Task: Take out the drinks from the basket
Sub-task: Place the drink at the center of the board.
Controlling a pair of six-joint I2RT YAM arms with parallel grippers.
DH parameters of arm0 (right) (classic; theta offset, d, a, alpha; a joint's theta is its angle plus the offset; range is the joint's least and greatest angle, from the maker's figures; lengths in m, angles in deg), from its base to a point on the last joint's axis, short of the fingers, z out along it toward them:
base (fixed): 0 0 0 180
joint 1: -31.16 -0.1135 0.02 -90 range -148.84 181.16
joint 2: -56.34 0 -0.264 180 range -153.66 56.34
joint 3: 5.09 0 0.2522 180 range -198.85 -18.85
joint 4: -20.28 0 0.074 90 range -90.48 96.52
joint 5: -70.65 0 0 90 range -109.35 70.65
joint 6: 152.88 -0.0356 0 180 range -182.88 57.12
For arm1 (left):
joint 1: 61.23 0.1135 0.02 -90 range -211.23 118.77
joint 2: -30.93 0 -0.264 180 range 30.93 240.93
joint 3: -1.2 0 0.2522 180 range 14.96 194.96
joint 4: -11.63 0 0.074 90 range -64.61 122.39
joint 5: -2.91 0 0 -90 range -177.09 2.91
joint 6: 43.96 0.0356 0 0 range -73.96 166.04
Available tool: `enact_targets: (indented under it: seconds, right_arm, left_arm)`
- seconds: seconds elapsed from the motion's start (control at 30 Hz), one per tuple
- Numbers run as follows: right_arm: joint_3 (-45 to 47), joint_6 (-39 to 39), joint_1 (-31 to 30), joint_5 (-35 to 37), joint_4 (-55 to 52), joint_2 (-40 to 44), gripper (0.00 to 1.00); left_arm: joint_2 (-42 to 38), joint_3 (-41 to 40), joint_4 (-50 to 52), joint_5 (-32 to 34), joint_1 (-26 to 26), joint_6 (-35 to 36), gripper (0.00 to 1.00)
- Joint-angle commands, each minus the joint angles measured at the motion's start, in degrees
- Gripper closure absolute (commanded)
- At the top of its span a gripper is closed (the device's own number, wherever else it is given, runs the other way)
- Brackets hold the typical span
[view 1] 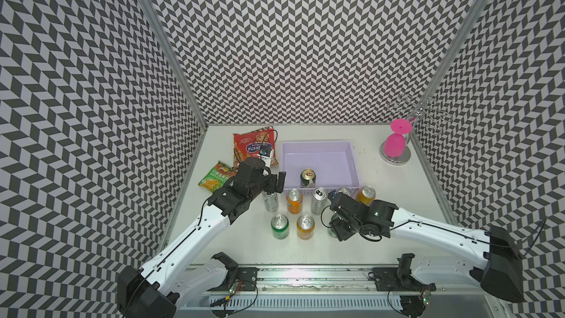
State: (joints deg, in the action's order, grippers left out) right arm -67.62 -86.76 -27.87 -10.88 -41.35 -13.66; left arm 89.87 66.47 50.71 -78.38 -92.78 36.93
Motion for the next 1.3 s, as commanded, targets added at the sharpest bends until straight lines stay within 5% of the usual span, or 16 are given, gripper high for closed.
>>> enact_targets:
  seconds: [0.0,0.57,1.27]
  right_arm:
    - [-0.3,-0.5,-0.4,2.1,5.7,0.3,0.48]
    - [0.9,-0.2,-0.7,2.0,6.4,-0.5,0.45]
    - [0.8,0.5,-0.7,1.1,6.2,-0.3,0.25]
  left_arm:
    - [-0.5,-0.3,-1.4,-0.1,0.3,-0.7,0.01]
    - [0.2,-0.2,-1.5,-0.1,0.4,-0.8,0.01]
    - [0.7,-0.1,-1.8,-0.6,0.8,-0.9,0.01]
